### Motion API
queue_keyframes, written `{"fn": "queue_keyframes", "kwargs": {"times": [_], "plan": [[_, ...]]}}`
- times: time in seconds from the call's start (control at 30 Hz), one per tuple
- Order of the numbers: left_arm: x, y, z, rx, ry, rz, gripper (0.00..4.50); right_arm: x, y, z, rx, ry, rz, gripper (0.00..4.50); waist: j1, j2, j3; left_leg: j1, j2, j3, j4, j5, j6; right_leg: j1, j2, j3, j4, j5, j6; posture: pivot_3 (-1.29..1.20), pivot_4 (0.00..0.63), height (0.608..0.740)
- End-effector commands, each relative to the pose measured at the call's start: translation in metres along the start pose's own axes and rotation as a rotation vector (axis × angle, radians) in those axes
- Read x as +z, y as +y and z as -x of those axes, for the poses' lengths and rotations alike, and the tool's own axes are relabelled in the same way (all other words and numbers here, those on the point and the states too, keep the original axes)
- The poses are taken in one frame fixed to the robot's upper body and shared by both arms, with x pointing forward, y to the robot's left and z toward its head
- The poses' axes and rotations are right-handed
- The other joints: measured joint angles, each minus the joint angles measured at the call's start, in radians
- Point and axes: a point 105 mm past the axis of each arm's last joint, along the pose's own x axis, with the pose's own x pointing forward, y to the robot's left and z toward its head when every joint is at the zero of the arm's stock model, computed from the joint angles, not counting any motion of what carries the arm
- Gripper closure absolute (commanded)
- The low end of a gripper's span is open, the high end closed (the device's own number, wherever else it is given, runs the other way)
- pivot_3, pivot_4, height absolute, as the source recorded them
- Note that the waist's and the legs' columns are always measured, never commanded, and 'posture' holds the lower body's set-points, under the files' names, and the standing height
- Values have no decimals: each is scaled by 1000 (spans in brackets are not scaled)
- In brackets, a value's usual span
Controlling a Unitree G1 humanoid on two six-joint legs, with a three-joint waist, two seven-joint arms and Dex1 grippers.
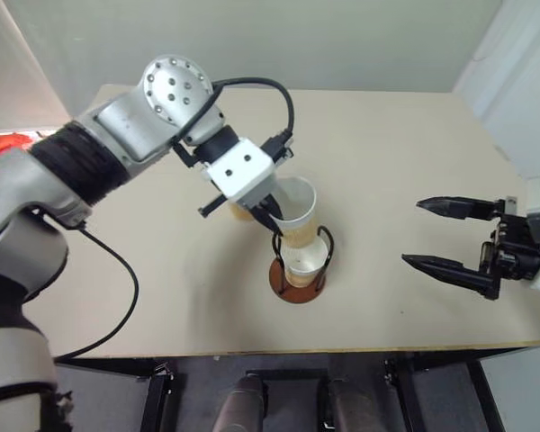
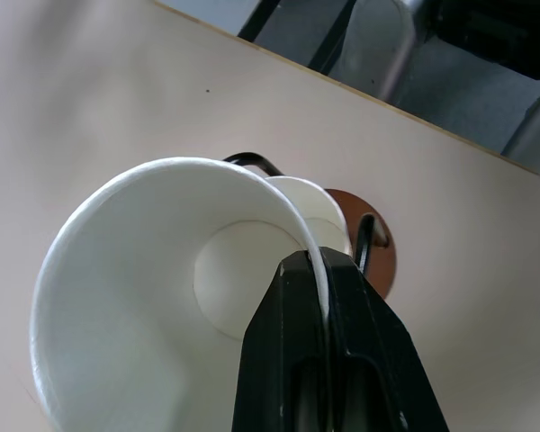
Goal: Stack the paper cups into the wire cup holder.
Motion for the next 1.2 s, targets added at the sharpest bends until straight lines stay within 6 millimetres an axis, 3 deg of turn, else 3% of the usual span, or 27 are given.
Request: {"fn": "queue_keyframes", "kwargs": {"times": [0.03, 0.33, 0.47, 0.73, 0.83, 0.97, 1.07, 1.2], "plan": [[10, 3, 4, -22, -10, -59, 4474, 7, 2, 3, -24, 0, 33, 87, 2, 0, 0, 0, 0, 0, 0, 0, 0, 0, 0, 0, -1, 0, 0, 0, 150, 740], [11, 2, -2, -45, -17, -70, 4474, 6, 2, 3, -44, 7, 41, 87, 2, 0, 0, 1, 0, 1, 1, -1, 1, 1, 0, 0, 1, 2, 2, 0, 150, 740], [12, 2, -6, -57, -31, -66, 3598, 6, 1, 3, -47, 10, 42, 87, 2, 0, 0, 1, 0, 1, 4, -1, 2, 1, 0, 0, 1, 3, 3, 0, 150, 740], [-2, 15, -4, 7, 27, -79, 746, 5, -2, 0, -42, 11, 41, 87, 2, 0, 0, 2, 0, 1, 11, -3, 5, 5, 0, 0, 2, 5, 4, 0, 150, 740], [-13, 19, 12, 91, 54, -9, 746, 6, -3, -3, -23, 4, 42, 87, 2, 1, 0, 1, 0, 1, 13, -5, 7, 5, 0, 1, 2, 6, 5, 0, 150, 740], [-58, 7, 50, 255, 183, 201, 746, 5, -6, -11, 9, -10, 40, 87, -4, 3, 0, 3, 0, 2, 13, -7, 12, 5, 0, 1, 3, 6, 5, 0, 150, 740], [-76, 2, 63, 338, 204, 314, 746, 5, -9, -15, 23, -13, 45, 87, -6, 4, 0, 3, 0, 2, 13, -7, 12, 5, 0, 1, 5, 6, 4, 0, 150, 740], [-93, -1, 63, 416, 181, 429, 746, 5, -13, -16, 32, -11, 53, 87, 7, 4, 0, 2, -3, 0, 14, -5, 12, 5, 0, 1, 5, 5, 5, 0, 150, 740]]}}
